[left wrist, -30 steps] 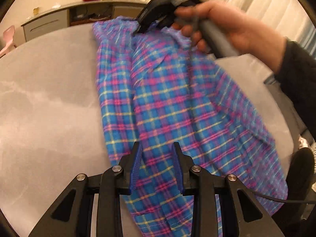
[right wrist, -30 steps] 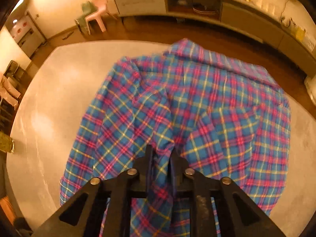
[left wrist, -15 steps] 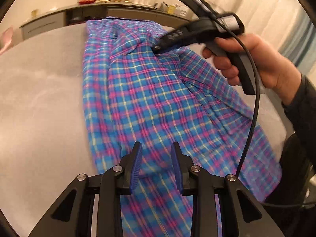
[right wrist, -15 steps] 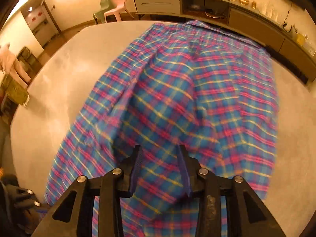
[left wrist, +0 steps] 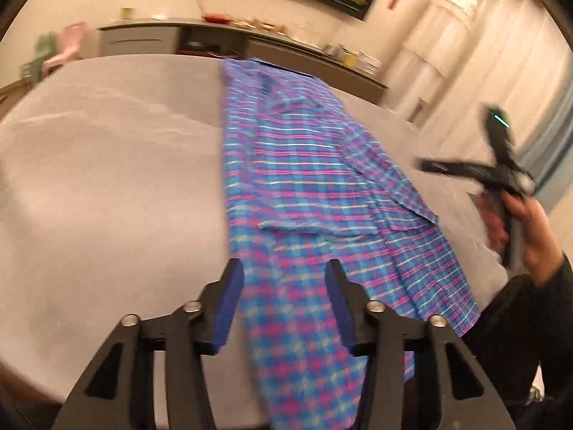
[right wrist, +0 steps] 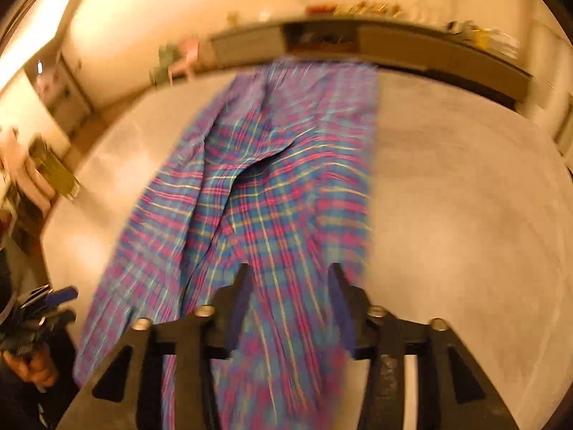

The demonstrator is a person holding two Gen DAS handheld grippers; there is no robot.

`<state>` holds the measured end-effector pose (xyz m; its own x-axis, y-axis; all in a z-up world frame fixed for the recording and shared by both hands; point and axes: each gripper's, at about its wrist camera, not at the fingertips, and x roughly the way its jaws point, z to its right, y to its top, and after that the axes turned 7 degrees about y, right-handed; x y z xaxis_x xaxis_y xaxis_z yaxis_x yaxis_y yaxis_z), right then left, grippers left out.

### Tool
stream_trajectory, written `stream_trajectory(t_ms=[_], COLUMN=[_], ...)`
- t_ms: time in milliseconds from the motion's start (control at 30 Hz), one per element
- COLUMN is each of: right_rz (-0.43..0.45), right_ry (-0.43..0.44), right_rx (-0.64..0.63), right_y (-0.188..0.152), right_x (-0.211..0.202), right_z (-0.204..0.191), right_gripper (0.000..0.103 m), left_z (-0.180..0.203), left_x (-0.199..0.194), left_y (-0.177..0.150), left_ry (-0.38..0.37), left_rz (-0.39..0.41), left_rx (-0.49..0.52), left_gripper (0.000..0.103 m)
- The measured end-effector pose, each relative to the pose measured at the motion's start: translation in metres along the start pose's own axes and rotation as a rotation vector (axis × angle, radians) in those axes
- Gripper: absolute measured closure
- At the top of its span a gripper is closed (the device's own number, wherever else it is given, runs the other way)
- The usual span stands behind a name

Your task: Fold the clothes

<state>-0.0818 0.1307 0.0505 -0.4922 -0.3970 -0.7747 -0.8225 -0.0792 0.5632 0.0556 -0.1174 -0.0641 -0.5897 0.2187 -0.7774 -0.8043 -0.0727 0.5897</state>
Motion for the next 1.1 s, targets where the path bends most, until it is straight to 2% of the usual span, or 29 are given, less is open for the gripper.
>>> stream_trajectory(t_ms=[100, 200, 300, 367, 400, 433, 467, 533, 600, 633, 700, 767, 800, 900, 933, 967, 1000, 1067, 1100], right_rz=[-0.02, -0.065, -0.107, -0.122, -0.128, -0.134, -0.137, -0.144, -0.135, -0.117, -0.034, 0.045, 0.08, 0.113, 0.109, 0.103, 0.092, 0.116, 0.141], right_ry=[0.0, 0.01, -0.017, -0.068, -0.094, -0.107, -0.093, -0.078, -0.033, 0.008, 0.114, 0.166, 0.186, 0.203, 0.211, 0.21, 0.182, 0.166, 0.184], right_rx=[0.058, 0.102, 0.053, -0.02, -0.061, -0.088, -0.103, -0.139, -0.153, -0.144, -0.093, -0.02, 0.021, 0.181, 0.237, 0.284, 0.303, 0.304, 0.287], right_y=[-0.053, -0.094, -0.133, -0.153, -0.162, -0.165, -0.166, -0.166, -0.156, -0.144, -0.098, -0.045, -0.019, 0.047, 0.063, 0.076, 0.079, 0.074, 0.065], right_x=[-0.027, -0.033, -0.038, -0.035, -0.035, -0.035, -0.035, -0.038, -0.045, -0.051, -0.075, -0.085, -0.088, -0.056, -0.04, -0.025, -0.015, -0.011, -0.015], right_z=[0.011, 0.007, -0.018, -0.03, -0.035, -0.04, -0.044, -0.051, -0.054, -0.052, -0.038, -0.012, 0.003, 0.061, 0.08, 0.097, 0.106, 0.114, 0.113], right_gripper=[0.046, 0.046, 0.046, 0.046, 0.046, 0.056, 0.083, 0.095, 0.097, 0.097, 0.098, 0.098, 0.098, 0.095, 0.086, 0.065, 0.055, 0.051, 0.051], left_z=[-0.003, 0.005, 0.017, 0.025, 0.029, 0.03, 0.031, 0.031, 0.032, 0.029, 0.023, 0.017, 0.013, -0.002, -0.005, -0.007, -0.009, -0.016, -0.02], left_x=[-0.001, 0.007, 0.012, 0.012, 0.013, 0.012, 0.01, 0.005, -0.003, -0.003, -0.002, -0.001, 0.009, 0.075, 0.086, 0.094, 0.103, 0.095, 0.09], left_y=[-0.016, -0.03, -0.044, -0.051, -0.055, -0.055, -0.054, -0.052, -0.029, -0.004, 0.051, 0.105, 0.138, 0.211, 0.215, 0.217, 0.218, 0.204, 0.196], left_ry=[-0.001, 0.014, 0.023, 0.033, 0.038, 0.037, 0.012, -0.045, -0.158, -0.187, -0.235, -0.283, -0.272, -0.215, -0.2, -0.185, -0.17, -0.15, -0.141], left_rz=[-0.047, -0.095, -0.12, -0.113, -0.109, -0.107, -0.109, -0.115, -0.114, -0.095, -0.05, -0.004, 0.019, -0.028, -0.039, -0.049, -0.059, -0.002, 0.029], left_rx=[-0.016, 0.009, 0.034, 0.067, 0.084, 0.094, 0.096, 0.099, 0.056, 0.024, -0.043, -0.111, -0.143, -0.225, -0.231, -0.233, -0.235, -0.216, -0.206], left_gripper=[0.051, 0.051, 0.051, 0.057, 0.068, 0.095, 0.098, 0.101, 0.102, 0.102, 0.102, 0.102, 0.102, 0.096, 0.095, 0.091, 0.086, 0.071, 0.067])
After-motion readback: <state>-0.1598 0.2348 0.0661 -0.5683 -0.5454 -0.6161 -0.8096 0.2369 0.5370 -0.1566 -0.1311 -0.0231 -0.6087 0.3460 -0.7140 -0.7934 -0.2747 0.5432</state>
